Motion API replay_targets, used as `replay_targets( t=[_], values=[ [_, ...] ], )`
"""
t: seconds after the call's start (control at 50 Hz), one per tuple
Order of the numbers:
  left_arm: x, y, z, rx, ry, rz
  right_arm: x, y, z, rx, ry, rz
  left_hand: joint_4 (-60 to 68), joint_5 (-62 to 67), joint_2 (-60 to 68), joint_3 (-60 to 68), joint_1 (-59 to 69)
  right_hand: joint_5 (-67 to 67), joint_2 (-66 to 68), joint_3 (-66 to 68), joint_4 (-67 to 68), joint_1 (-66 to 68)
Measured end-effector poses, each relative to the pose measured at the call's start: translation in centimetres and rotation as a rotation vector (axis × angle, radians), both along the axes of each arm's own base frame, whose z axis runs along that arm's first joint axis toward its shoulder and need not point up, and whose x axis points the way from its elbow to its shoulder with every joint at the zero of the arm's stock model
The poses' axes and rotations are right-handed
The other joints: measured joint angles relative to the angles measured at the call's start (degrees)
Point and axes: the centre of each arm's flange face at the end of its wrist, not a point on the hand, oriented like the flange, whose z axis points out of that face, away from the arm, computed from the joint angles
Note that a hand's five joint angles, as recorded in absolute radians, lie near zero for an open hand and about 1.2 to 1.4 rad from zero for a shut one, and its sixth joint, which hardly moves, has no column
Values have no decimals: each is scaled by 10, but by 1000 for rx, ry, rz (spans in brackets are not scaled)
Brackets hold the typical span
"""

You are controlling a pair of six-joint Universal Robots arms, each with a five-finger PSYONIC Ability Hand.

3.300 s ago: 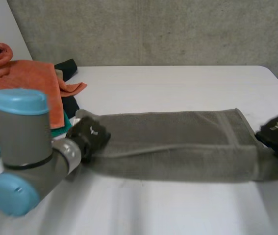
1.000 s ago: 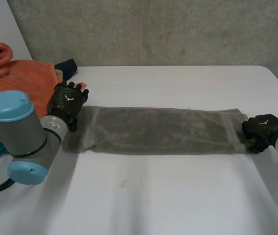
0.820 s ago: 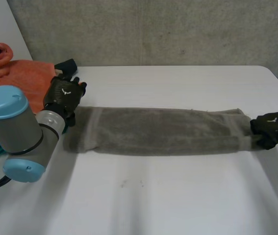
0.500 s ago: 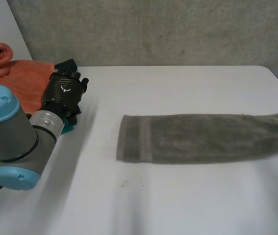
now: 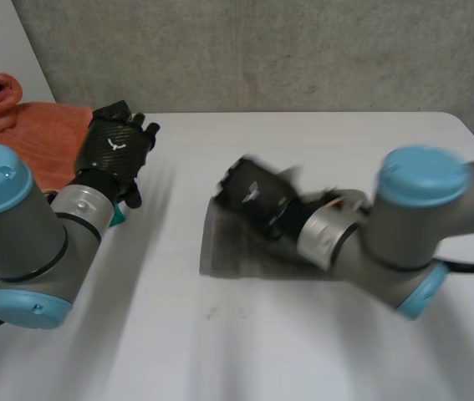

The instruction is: Fold the laundry.

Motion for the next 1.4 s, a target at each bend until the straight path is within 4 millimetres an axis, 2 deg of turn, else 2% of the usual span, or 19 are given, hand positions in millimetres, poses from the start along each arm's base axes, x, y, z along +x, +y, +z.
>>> replay_targets(
  t=[0.04,0.1,0.12,0.2,0.36,0.52,0.6,0.72,0.74,0.82,0.94,1.0,1.06,1.08,1.2,1.26,1.34,1.36,1.4],
  values=[
    [-4,3,-2,8,2,-12,12,13,-20,18,36,40,0,0,0,0,0,-107,-128,-123,-124,-102],
    [-9,5,-5,14,2,-28,15,17,-30,25,60,32,0,0,0,0,0,-265,-295,-285,-284,-261],
    [-13,7,-6,14,2,-39,15,16,-31,26,65,12,0,0,0,0,0,-436,-457,-457,-456,-397],
    [-27,13,-6,4,9,-79,9,10,-26,37,58,-53,0,0,0,0,0,-519,-538,-545,-540,-443],
    [-71,31,-1,-26,81,-203,-66,-30,9,323,-148,-451,0,0,0,0,0,-527,-546,-556,-546,-446],
    [-107,35,-22,14,125,-280,-131,-34,-6,532,-157,-665,0,0,0,0,0,-527,-546,-556,-546,-446],
    [-113,31,-34,34,116,-280,-146,-33,-26,545,-63,-703,0,0,0,0,0,-494,-505,-513,-512,-411],
    [-110,31,-42,60,93,-271,-156,-43,-53,523,64,-721,0,0,0,0,0,-159,-133,-147,-159,-119],
    [-108,32,-43,69,87,-266,-158,-46,-57,515,80,-725,0,0,0,0,0,-33,-15,-31,-32,-50],
    [-96,33,-39,82,77,-235,-159,-55,-56,477,93,-732,0,0,0,0,0,-9,3,3,2,-31],
    [-66,27,-19,70,87,-147,-143,-62,-15,321,40,-700,0,0,0,0,0,-9,3,3,4,-31],
    [-47,24,-7,54,100,-95,-114,-53,12,232,1,-612,0,0,0,0,0,-8,3,3,4,-31],
    [-34,22,0,43,107,-59,-87,-40,24,187,-14,-524,0,0,0,0,0,-1,3,3,4,-31],
    [-26,20,4,37,112,-36,-68,-29,28,162,-16,-456,0,0,0,0,0,0,3,3,4,-31],
    [-10,16,8,28,122,21,0,25,12,99,49,-170,0,0,0,0,0,0,3,3,4,-23],
    [-9,15,9,25,125,28,16,43,-2,94,83,-73,0,0,0,0,0,-25,-25,-30,-30,-35],
    [-14,10,12,10,136,24,26,55,-16,124,96,-6,0,0,0,0,0,-226,-257,-248,-248,-225],
    [-17,8,13,4,141,18,26,53,-17,153,84,-10,0,0,0,0,0,-360,-395,-385,-383,-350],
    [-24,6,14,-3,150,3,22,45,-14,220,44,-45,0,0,0,0,0,-497,-517,-522,-520,-433]
  ],
)
